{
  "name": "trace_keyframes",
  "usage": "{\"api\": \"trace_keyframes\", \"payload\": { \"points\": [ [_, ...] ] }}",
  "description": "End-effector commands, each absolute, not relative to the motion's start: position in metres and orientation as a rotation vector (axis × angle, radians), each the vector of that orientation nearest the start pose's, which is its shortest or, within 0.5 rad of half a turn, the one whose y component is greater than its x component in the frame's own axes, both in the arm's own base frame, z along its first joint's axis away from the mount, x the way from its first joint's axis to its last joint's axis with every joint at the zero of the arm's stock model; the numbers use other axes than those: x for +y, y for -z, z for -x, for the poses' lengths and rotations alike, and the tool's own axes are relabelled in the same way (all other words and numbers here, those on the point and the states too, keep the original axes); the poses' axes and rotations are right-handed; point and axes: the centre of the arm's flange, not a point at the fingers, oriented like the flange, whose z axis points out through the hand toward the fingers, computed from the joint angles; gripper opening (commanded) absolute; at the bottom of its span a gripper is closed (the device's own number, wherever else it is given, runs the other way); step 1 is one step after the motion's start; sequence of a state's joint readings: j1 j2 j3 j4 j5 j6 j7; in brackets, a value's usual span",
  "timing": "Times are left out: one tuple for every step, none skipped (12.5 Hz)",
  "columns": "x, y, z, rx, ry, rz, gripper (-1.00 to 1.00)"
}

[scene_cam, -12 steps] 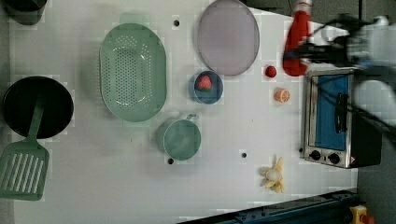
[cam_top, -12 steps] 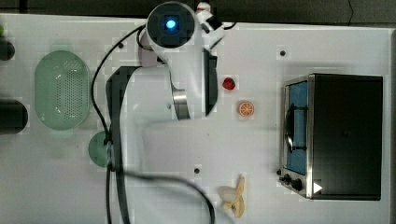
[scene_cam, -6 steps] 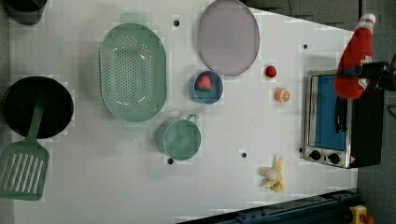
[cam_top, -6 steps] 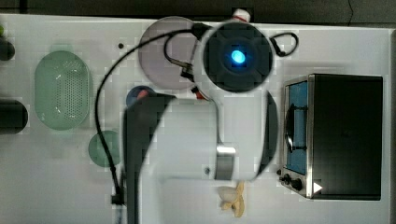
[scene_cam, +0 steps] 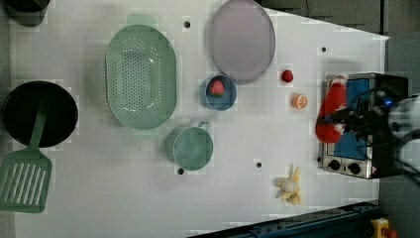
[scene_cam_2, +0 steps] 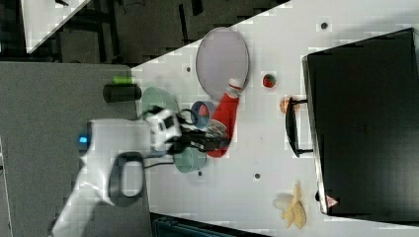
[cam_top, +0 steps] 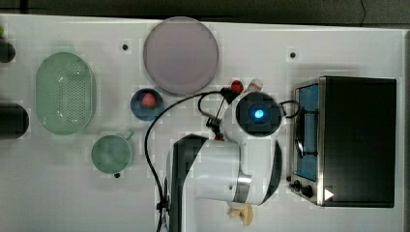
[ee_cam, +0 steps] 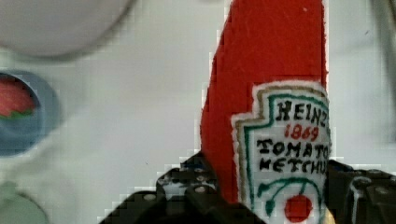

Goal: Pick ketchup from plate and place it on table.

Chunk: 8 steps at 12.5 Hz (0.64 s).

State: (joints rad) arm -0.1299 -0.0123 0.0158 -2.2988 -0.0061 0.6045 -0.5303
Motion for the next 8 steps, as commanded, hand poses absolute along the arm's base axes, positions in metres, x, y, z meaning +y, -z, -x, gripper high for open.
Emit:
{"api": "trace_keyframes", "payload": {
  "points": [
    [-0.041,-0.325,-0.493,0.598,-0.086,3.088,0.21],
    [-0.039,-0.305,-0.491,0.591,-0.076,3.088,0.21],
    [-0.037,-0.286,-0.49,0.586,-0.063,3.087,0.21],
    [-0.035,-0.269,-0.49,0.582,-0.045,3.086,0.21],
    [-0.035,-0.257,-0.491,0.58,-0.02,3.083,0.21],
    [-0.035,-0.252,-0.492,0.58,-0.014,3.082,0.21],
    [-0.036,-0.25,-0.491,0.583,-0.021,3.082,0.29],
    [-0.037,-0.252,-0.491,0.588,-0.022,3.081,0.5]
  ]
}}
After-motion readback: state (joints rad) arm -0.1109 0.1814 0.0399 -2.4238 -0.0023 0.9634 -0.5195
